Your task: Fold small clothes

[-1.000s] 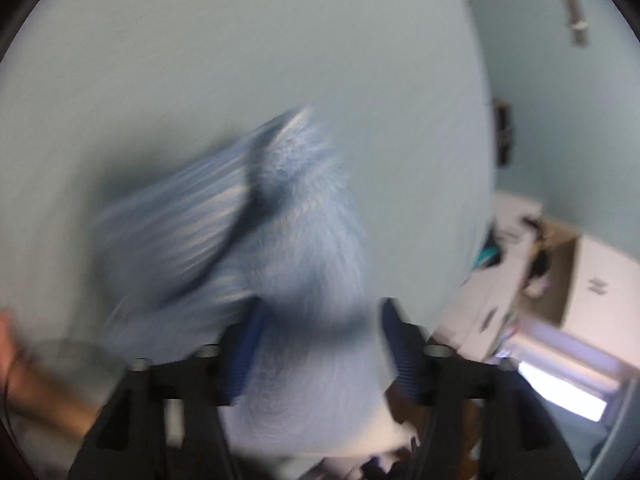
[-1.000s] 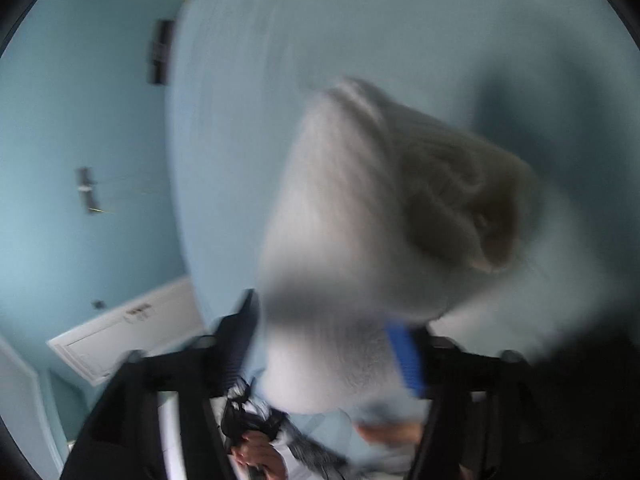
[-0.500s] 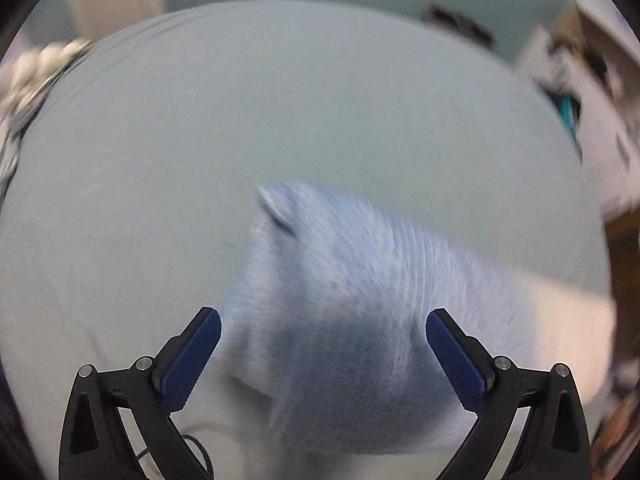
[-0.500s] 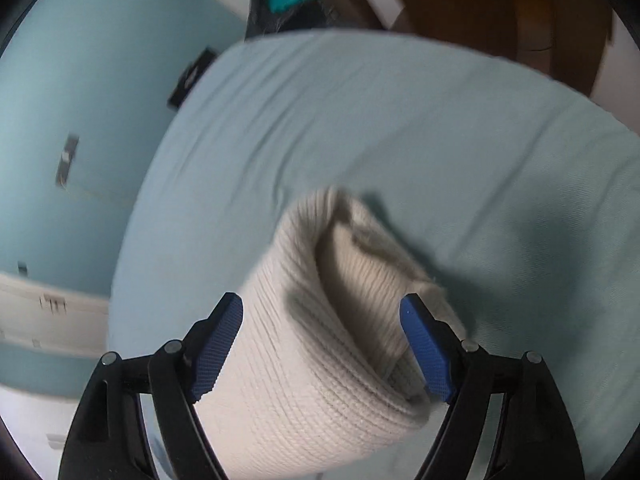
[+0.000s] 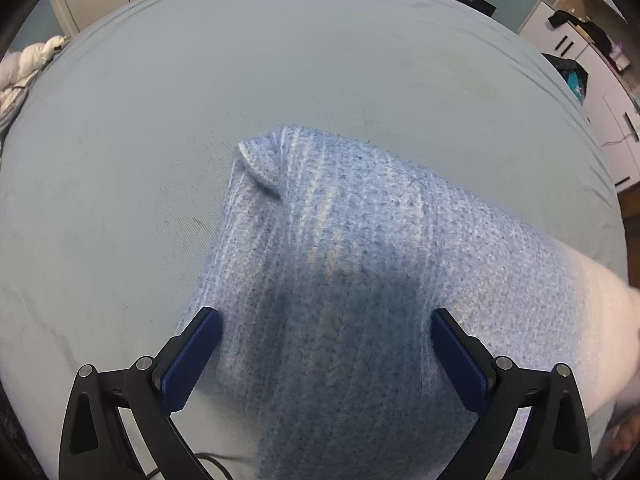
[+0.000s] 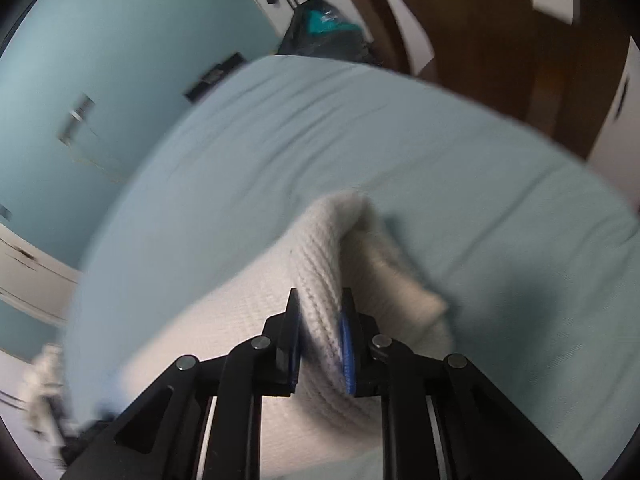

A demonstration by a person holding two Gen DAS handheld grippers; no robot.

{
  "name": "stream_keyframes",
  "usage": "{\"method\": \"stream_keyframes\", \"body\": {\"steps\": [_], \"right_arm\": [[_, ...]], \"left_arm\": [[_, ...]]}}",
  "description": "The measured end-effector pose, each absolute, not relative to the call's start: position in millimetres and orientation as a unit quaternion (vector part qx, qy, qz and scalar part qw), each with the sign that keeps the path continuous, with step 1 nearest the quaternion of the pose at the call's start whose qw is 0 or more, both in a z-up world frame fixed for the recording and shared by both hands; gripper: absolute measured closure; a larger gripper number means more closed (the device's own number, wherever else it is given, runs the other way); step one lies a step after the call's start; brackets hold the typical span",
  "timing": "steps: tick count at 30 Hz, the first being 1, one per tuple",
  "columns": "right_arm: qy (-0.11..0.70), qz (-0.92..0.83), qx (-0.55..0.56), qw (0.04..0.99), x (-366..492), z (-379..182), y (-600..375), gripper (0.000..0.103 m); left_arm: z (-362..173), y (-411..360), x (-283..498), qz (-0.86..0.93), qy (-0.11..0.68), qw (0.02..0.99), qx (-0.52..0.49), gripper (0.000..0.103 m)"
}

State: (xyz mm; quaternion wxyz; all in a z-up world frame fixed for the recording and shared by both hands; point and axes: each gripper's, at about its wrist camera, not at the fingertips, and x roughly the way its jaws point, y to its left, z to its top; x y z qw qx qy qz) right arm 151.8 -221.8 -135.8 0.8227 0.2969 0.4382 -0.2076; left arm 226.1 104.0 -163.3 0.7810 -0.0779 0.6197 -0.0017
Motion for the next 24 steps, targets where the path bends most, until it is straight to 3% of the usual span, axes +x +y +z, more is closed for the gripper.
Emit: {"method": "stream_keyframes", "body": {"steps": [4,6,10,11,12,13,14,20,21,23,24], "right_arm": [[0.495,-0.239,0.313,0.774,153,-178,-259,0.087],[0.478,-0.254,0.317,0.779,144,-167,-260,0.059],[0.394,-0.276,0.301,0.823,115,-121,-229,0.037],[0.384,-0.254,0.296,0.837,111,-115,-218,0.021],[0.385,-0.229,0.294,0.844,111,-113,-208,0.016],[0.391,-0.197,0.298,0.848,111,-116,-199,0.016],[0.402,-0.173,0.303,0.846,112,-123,-193,0.016],[0.459,-0.114,0.264,0.841,143,-145,-164,0.016],[0.456,-0.113,0.256,0.845,142,-141,-162,0.016],[0.456,-0.107,0.237,0.851,154,-142,-147,0.016],[0.458,-0.11,0.223,0.853,152,-140,-141,0.016]], "left_arm": [[-136,144,227,-0.012,0.623,0.777,-0.093,0.001],[-114,168,227,-0.005,0.599,0.796,-0.088,0.0],[-87,200,222,0.021,0.538,0.842,-0.02,0.002],[-90,203,223,0.013,0.541,0.841,-0.02,0.01],[-95,204,224,0.0,0.548,0.836,-0.029,0.015],[-100,202,226,-0.019,0.558,0.829,-0.042,0.023],[-107,195,229,-0.043,0.571,0.818,-0.05,0.025],[-127,141,228,-0.105,0.592,0.799,-0.025,0.023],[-131,137,231,-0.096,0.597,0.797,-0.014,0.021],[-145,132,244,-0.066,0.601,0.796,0.011,0.0],[-151,133,246,-0.05,0.598,0.8,0.012,0.0]]}}
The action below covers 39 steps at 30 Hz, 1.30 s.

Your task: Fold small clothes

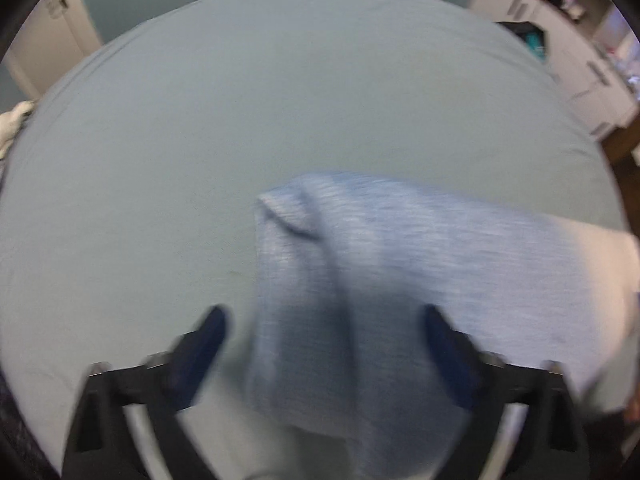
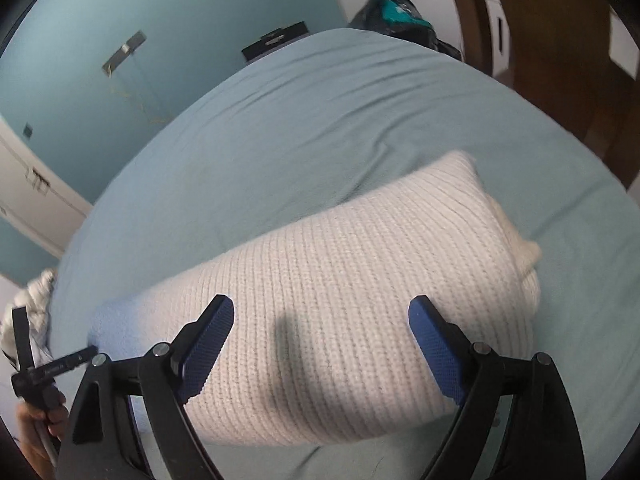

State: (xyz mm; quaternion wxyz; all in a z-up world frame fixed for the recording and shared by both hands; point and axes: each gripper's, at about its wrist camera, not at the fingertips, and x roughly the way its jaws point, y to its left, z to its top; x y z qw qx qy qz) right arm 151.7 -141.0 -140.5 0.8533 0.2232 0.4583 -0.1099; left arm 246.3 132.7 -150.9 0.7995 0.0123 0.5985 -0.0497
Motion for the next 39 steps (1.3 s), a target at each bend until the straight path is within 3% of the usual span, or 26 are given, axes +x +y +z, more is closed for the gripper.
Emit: {"method": "stream_keyframes", "body": {"steps": [6,14,20,22,23,35,39], "right_arm": [[0.466,-0.128,0.131,0.865,144,-136,-118,0.016],[0.441,-0.076,0.041,0.894,134,-124,-78,0.016],[0.449,-0.059,-0.01,0.892,149,-143,-75,0.015],[0.461,-0.056,-0.013,0.885,152,-150,-79,0.001],[0.47,-0.065,-0.005,0.88,155,-156,-86,0.001],[0.514,-0.051,-0.018,0.856,159,-157,-87,0.001],[0.464,-0.074,-0.005,0.883,139,-126,-98,0.001]], "left_arm": [[-138,116,237,-0.008,0.593,0.805,0.034,0.0],[-82,39,196,-0.045,0.489,0.867,0.083,0.0],[-114,-21,181,-0.101,0.498,0.857,0.078,0.0],[-136,-27,182,-0.096,0.504,0.849,0.128,0.0],[-146,-38,179,-0.088,0.508,0.842,0.161,0.0],[-149,-56,158,-0.087,0.481,0.858,0.157,0.0],[-151,-40,165,-0.087,0.481,0.859,0.155,0.0]]}}
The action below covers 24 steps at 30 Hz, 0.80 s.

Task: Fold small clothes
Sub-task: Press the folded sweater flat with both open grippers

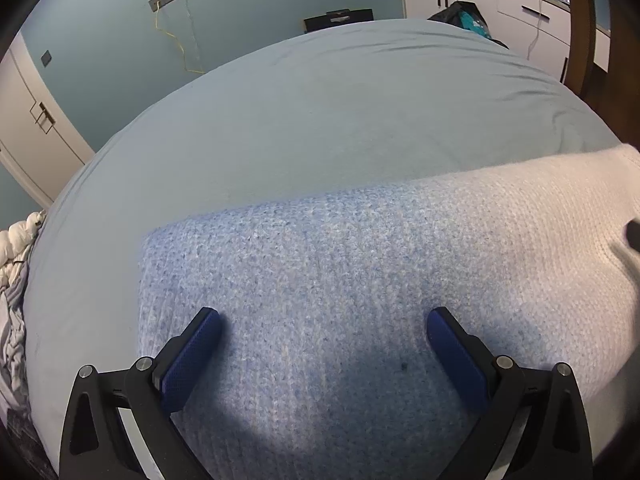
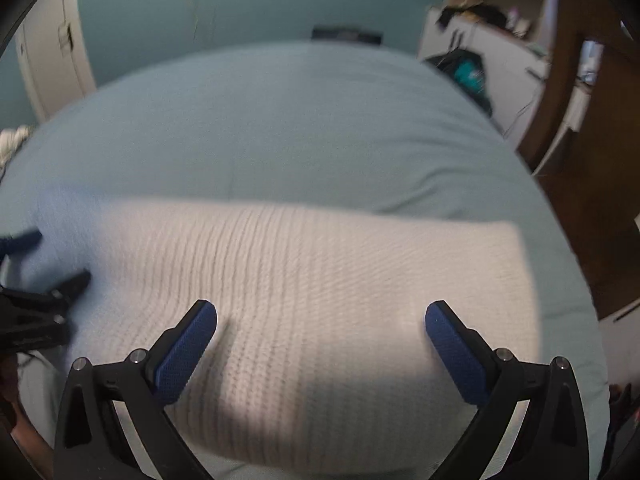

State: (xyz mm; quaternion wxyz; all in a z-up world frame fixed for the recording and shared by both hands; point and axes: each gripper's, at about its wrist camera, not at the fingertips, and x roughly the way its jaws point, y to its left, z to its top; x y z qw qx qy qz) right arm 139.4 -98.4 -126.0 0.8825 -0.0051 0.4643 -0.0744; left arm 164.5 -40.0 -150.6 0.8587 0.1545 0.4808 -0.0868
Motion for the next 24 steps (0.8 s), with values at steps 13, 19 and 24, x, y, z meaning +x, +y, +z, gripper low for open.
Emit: {"method": "stream_keyframes", "body": {"steps": [13,19,24], "right_arm": [[0.524,-0.088,-0.032,0.847,139,-151,-89,0.001],[0.515,-0.09,-0.027,0.852,146,-154,-105,0.001],[0.501,-0.085,-0.008,0.861,146,-146,-111,0.001]], "left_arm": [[-153,-46,163,-0.084,0.481,0.859,0.155,0.0],[-139,-41,162,-0.078,0.51,0.843,0.152,0.0],[-103,-6,153,-0.037,0.552,0.83,0.066,0.0]]}}
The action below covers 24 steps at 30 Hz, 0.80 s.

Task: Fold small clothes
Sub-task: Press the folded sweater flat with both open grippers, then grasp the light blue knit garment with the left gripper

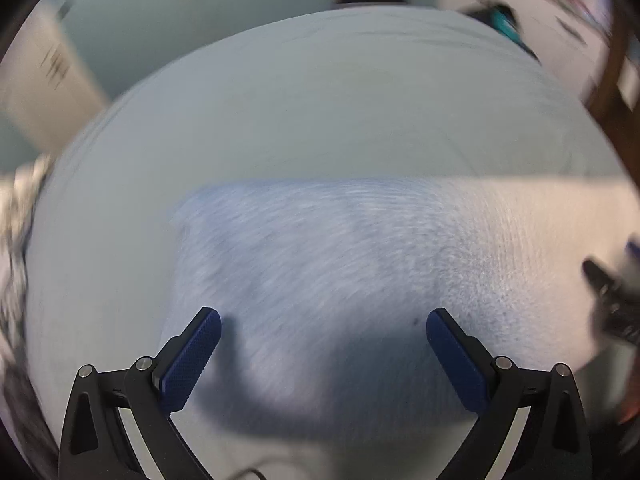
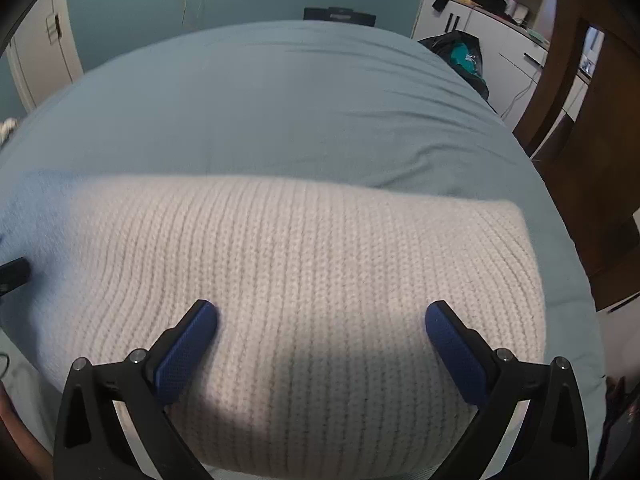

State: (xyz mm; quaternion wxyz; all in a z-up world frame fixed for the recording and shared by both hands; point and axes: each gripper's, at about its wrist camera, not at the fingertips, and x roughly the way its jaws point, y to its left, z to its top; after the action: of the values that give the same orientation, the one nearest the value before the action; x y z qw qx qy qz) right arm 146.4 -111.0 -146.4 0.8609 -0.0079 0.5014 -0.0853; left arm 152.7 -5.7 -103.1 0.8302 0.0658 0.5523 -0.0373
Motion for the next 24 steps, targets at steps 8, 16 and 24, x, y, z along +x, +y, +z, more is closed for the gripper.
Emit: {"method": "stream_keyframes", "body": {"steps": [8,16,24], "right_arm": [[0.432,-0.099,0.023,0.896,127,-114,-119,0.001],[0.436,-0.091,0.018,0.895,121,-112,-115,0.001],[0.429,-0.125,0.025,0.894,118,-111,-127,0.001]], "left_arm": [[-123,110,103,0.074,0.591,0.741,-0.309,0.0],[-179,140,89,0.133,0.559,0.638,-0.513,0.0],[-193,110,112,0.139,0.523,0.659,-0.522,0.0]]}}
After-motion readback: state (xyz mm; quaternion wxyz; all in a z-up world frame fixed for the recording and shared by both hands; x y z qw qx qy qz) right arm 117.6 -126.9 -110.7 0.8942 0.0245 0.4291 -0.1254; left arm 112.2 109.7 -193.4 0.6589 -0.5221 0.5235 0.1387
